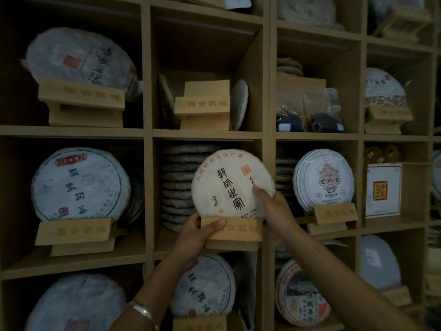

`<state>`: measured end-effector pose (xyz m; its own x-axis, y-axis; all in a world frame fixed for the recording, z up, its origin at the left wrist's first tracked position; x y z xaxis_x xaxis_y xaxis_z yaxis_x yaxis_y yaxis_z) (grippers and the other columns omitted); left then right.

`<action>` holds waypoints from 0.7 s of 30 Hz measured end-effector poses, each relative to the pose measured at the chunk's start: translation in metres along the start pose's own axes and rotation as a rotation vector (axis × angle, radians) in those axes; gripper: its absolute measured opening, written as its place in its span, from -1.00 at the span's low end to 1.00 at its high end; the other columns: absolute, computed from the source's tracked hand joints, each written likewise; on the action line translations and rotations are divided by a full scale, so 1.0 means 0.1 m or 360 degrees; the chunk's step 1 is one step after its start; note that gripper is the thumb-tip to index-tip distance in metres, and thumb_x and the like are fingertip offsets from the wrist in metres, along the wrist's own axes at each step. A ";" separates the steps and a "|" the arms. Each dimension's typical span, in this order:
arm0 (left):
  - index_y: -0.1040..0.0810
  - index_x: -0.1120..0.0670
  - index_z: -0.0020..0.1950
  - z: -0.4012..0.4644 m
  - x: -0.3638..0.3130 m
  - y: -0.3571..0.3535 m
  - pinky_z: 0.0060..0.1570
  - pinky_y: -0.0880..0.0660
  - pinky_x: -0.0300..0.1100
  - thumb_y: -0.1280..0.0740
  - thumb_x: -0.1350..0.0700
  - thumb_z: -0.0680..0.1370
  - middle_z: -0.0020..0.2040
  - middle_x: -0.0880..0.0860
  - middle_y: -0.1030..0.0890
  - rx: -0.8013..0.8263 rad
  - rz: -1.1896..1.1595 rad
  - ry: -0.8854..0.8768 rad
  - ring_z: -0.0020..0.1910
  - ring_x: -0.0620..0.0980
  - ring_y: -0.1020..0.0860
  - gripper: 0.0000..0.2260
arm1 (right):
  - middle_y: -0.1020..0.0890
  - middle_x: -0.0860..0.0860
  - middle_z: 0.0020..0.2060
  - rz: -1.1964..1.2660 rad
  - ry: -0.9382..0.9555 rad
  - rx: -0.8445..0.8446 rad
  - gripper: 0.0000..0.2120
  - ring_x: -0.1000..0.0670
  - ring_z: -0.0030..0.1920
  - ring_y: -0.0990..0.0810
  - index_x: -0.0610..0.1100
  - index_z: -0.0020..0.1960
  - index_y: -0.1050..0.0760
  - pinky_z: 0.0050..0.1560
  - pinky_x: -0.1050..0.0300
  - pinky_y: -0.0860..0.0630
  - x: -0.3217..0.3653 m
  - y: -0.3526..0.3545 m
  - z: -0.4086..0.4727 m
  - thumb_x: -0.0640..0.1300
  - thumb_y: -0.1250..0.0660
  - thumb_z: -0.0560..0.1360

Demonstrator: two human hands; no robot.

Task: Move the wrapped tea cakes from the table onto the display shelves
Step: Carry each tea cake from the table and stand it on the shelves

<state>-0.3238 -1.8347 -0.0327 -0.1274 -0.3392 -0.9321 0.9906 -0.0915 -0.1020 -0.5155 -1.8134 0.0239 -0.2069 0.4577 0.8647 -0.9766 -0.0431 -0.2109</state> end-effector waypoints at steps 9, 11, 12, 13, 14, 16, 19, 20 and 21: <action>-0.58 -0.05 0.15 0.21 0.02 0.05 -0.05 -0.61 -0.17 -0.65 -0.21 0.10 0.03 -0.05 -0.72 0.0003 0.0102 -0.0053 0.00 -0.07 -0.69 -0.32 | -0.69 -0.05 -0.32 -0.1306 0.0017 -0.0180 -0.46 0.00 -0.35 -0.68 -0.11 -0.13 -0.61 -0.33 0.12 -0.62 0.00 0.25 0.14 0.35 -0.19 0.51; -0.57 -0.06 0.18 0.25 0.02 0.07 0.06 -0.61 -0.08 -0.65 -0.19 0.11 0.06 -0.04 -0.71 -0.0020 0.0127 -0.0056 0.04 -0.05 -0.68 -0.31 | -0.70 -0.08 -0.29 -0.1252 -0.0036 -0.0143 -0.44 -0.04 -0.34 -0.70 -0.14 -0.09 -0.61 -0.31 0.09 -0.65 -0.06 0.25 0.14 0.35 -0.19 0.51; -0.57 -0.05 0.19 0.26 0.02 0.07 0.09 -0.60 -0.05 -0.63 -0.19 0.12 0.07 -0.03 -0.71 -0.0027 0.0144 -0.0061 0.05 -0.04 -0.67 -0.31 | -0.70 -0.09 -0.26 -0.1210 -0.0022 -0.0131 -0.45 -0.04 -0.31 -0.70 -0.15 -0.05 -0.62 -0.28 0.06 -0.66 -0.08 0.24 0.13 0.33 -0.20 0.52; -0.56 -0.05 0.20 0.27 0.03 0.07 0.11 -0.60 -0.03 -0.62 -0.19 0.13 0.08 -0.03 -0.70 -0.0032 0.0158 -0.0068 0.06 -0.03 -0.67 -0.32 | -0.71 -0.08 -0.22 -0.1206 0.0018 -0.0124 -0.47 -0.05 -0.25 -0.70 -0.16 0.01 -0.62 -0.22 0.02 -0.67 -0.10 0.23 0.12 0.31 -0.21 0.53; -0.56 -0.06 0.20 0.27 0.04 0.07 0.11 -0.60 -0.03 -0.61 -0.20 0.13 0.09 -0.02 -0.70 -0.0040 0.0171 -0.0077 0.06 -0.03 -0.67 -0.32 | -0.71 -0.07 -0.18 -0.1227 0.0070 -0.0120 -0.48 -0.05 -0.19 -0.69 -0.15 0.06 -0.62 -0.14 -0.03 -0.67 -0.11 0.21 0.11 0.29 -0.21 0.54; -0.56 -0.09 0.18 0.26 0.05 0.07 0.05 -0.61 -0.10 -0.60 -0.22 0.14 0.08 -0.04 -0.69 -0.0068 0.0190 -0.0086 0.04 -0.07 -0.67 -0.34 | -0.70 -0.04 -0.14 -0.1248 0.0123 -0.0124 -0.51 -0.05 -0.14 -0.68 -0.12 0.12 -0.61 -0.07 -0.10 -0.66 -0.14 0.20 0.08 0.27 -0.23 0.54; -0.53 -0.13 0.12 0.24 0.05 0.06 -0.09 -0.59 -0.24 -0.62 -0.16 0.21 0.04 -0.10 -0.68 -0.0103 0.0197 -0.0117 -0.03 -0.16 -0.67 -0.46 | -0.71 -0.07 -0.24 -0.1146 0.0033 -0.0125 -0.51 -0.07 -0.29 -0.71 -0.17 -0.01 -0.61 -0.16 -0.17 -0.67 -0.19 0.21 0.02 0.27 -0.28 0.51; -0.52 -0.13 0.10 0.23 0.04 0.05 -0.13 -0.58 -0.29 -0.60 -0.12 0.26 0.03 -0.12 -0.67 -0.0115 0.0208 -0.0127 -0.05 -0.18 -0.66 -0.51 | -0.71 -0.10 -0.26 -0.1115 -0.0002 -0.0134 -0.49 -0.08 -0.32 -0.71 -0.20 -0.06 -0.61 -0.19 -0.19 -0.67 -0.20 0.22 0.01 0.27 -0.30 0.50; -0.51 -0.13 0.10 0.21 0.03 0.04 -0.15 -0.57 -0.31 -0.58 -0.07 0.31 0.04 -0.12 -0.66 -0.0127 0.0209 -0.0134 -0.04 -0.18 -0.66 -0.57 | -0.71 -0.13 -0.26 -0.1097 -0.0022 -0.0141 -0.48 -0.09 -0.33 -0.71 -0.22 -0.10 -0.61 -0.19 -0.20 -0.66 -0.21 0.23 -0.01 0.27 -0.31 0.49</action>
<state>-0.3217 -1.8560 -0.0281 0.0029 -0.4207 -0.9072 0.9994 0.0324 -0.0118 -0.5334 -1.8236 0.0004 0.4574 0.3435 0.8202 -0.8771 0.3263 0.3524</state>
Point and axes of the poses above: each hand's wrist, its own z-axis towards the middle knuckle, its own y-axis out of the back of the hand, x = y × z, the point moved 2 cm from there along z, towards the middle knuckle
